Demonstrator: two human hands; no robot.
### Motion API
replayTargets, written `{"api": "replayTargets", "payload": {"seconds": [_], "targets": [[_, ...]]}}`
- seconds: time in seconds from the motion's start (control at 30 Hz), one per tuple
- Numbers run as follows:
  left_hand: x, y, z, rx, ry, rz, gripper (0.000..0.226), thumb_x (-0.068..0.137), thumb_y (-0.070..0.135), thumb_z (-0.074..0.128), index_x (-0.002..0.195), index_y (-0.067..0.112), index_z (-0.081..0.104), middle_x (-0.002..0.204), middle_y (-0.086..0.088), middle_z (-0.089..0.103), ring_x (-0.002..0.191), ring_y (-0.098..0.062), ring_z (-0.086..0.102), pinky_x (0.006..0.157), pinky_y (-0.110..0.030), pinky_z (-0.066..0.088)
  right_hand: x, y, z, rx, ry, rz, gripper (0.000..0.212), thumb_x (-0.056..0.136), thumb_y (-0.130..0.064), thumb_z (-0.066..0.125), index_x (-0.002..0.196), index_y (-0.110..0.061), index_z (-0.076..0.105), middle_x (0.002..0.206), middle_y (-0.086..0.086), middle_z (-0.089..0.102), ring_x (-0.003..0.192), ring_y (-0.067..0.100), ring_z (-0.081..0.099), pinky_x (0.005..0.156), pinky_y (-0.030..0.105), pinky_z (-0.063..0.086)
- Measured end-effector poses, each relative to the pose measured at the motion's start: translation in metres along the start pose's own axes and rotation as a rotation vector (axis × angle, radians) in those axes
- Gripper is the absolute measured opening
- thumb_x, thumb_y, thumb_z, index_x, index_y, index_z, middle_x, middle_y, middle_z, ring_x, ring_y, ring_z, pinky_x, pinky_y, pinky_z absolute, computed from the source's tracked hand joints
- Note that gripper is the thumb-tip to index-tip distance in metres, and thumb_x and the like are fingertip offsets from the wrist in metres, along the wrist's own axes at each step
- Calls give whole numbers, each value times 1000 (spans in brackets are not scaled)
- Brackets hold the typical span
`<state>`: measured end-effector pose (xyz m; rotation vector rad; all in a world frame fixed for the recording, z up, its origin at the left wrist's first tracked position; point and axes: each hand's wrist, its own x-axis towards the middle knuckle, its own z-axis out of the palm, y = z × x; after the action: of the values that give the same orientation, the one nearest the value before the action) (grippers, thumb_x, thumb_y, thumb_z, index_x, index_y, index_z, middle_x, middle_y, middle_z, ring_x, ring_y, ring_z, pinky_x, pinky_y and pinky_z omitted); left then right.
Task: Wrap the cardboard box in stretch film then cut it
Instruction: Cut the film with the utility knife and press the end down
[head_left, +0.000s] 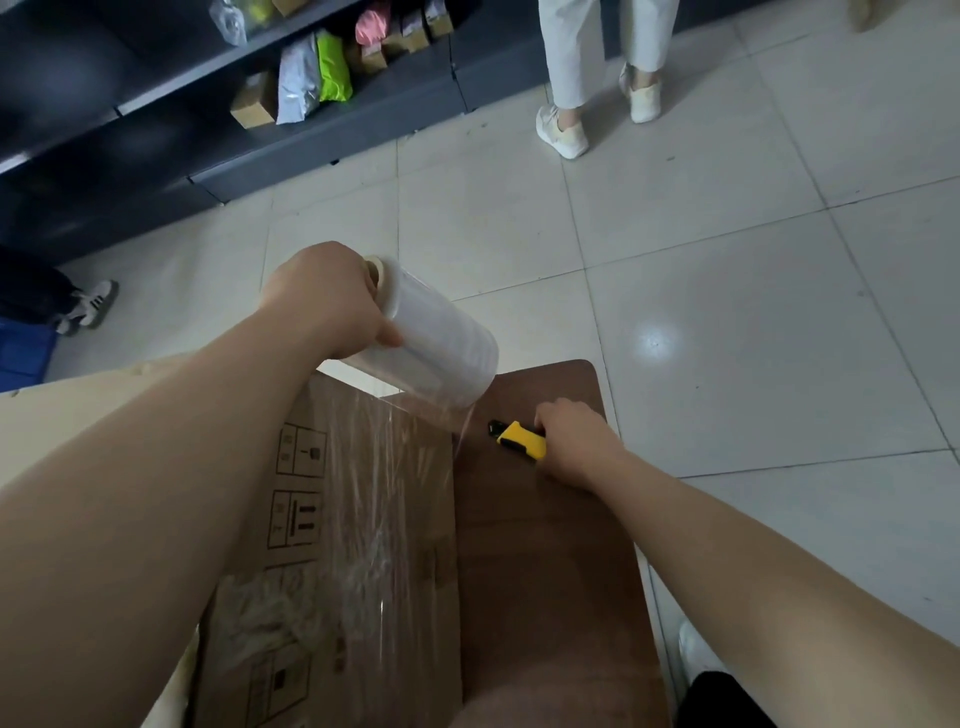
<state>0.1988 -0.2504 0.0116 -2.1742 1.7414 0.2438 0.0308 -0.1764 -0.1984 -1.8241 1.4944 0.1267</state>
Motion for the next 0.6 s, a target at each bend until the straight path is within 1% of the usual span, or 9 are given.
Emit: {"api": "replayTargets", "payload": {"seconds": [0.1, 0.2, 0.27, 0.33, 0.4, 0.43, 0.5, 0.53, 0.6], "targets": [[0, 0, -1, 16, -9, 7, 37, 70, 41, 81, 75, 9, 63, 67, -5, 56, 63, -20, 53, 60, -31, 40, -3, 0, -3, -5, -12, -11, 33, 85, -23, 63, 117, -14, 58, 118, 9, 58, 107, 28, 55, 82, 35, 45], [-2, 2, -2, 24, -20, 8, 37, 71, 40, 80, 68, 9, 59, 65, -4, 53, 63, -21, 53, 60, -31, 39, -12, 8, -18, 229, -91, 43, 25, 88, -23, 61, 109, -9, 63, 105, 10, 63, 95, 25, 60, 74, 33, 45], [-3, 4, -3, 39, -26, 16, 40, 72, 38, 79, 63, 10, 53, 63, -4, 51, 66, -23, 54, 61, -32, 39, -22, 16, -32, 508, -131, 110, 22, 92, -20, 58, 103, -4, 66, 97, 13, 68, 83, 21, 63, 70, 31, 47], [-4, 5, -3, 61, -32, 22, 42, 73, 39, 78, 61, 10, 51, 63, -4, 51, 70, -25, 55, 62, -32, 39, -35, 19, -44, 913, -178, 174, 28, 97, -18, 49, 104, 4, 65, 97, 22, 71, 72, 19, 68, 71, 34, 52], [-5, 5, -4, 92, -30, 34, 42, 74, 42, 76, 62, 11, 51, 65, -4, 51, 72, -25, 56, 63, -33, 40, -48, 17, -56, 1310, -206, 202, 30, 100, -17, 45, 103, 5, 66, 95, 23, 71, 73, 24, 69, 77, 41, 57], [-5, 5, -3, 104, -28, 37, 42, 75, 43, 76, 63, 11, 51, 66, -4, 51, 73, -25, 56, 64, -33, 41, -53, 15, -62, 1437, -204, 201, 30, 100, -17, 45, 103, 4, 67, 93, 21, 70, 75, 25, 68, 77, 42, 58], [-6, 6, -5, 113, -36, 34, 42, 76, 44, 75, 63, 11, 51, 67, -5, 51, 74, -25, 56, 65, -33, 41, -61, 11, -71, 1566, -227, 157, 30, 100, -14, 45, 107, 6, 66, 92, 18, 68, 76, 24, 68, 70, 37, 61], [-7, 7, -5, 112, -41, 29, 43, 77, 44, 74, 64, 10, 51, 67, -5, 51, 75, -25, 56, 66, -33, 41, -64, 9, -74, 1576, -252, 113, 28, 99, -9, 44, 111, 6, 64, 93, 17, 67, 76, 24, 67, 67, 33, 60], [-9, 9, -7, 119, -56, 26, 43, 80, 43, 71, 65, 9, 48, 70, -6, 49, 79, -27, 56, 69, -33, 42, -70, 8, -79, 1502, -297, 16, 28, 94, 4, 44, 117, 7, 59, 98, 18, 64, 78, 26, 66, 68, 29, 58]]}}
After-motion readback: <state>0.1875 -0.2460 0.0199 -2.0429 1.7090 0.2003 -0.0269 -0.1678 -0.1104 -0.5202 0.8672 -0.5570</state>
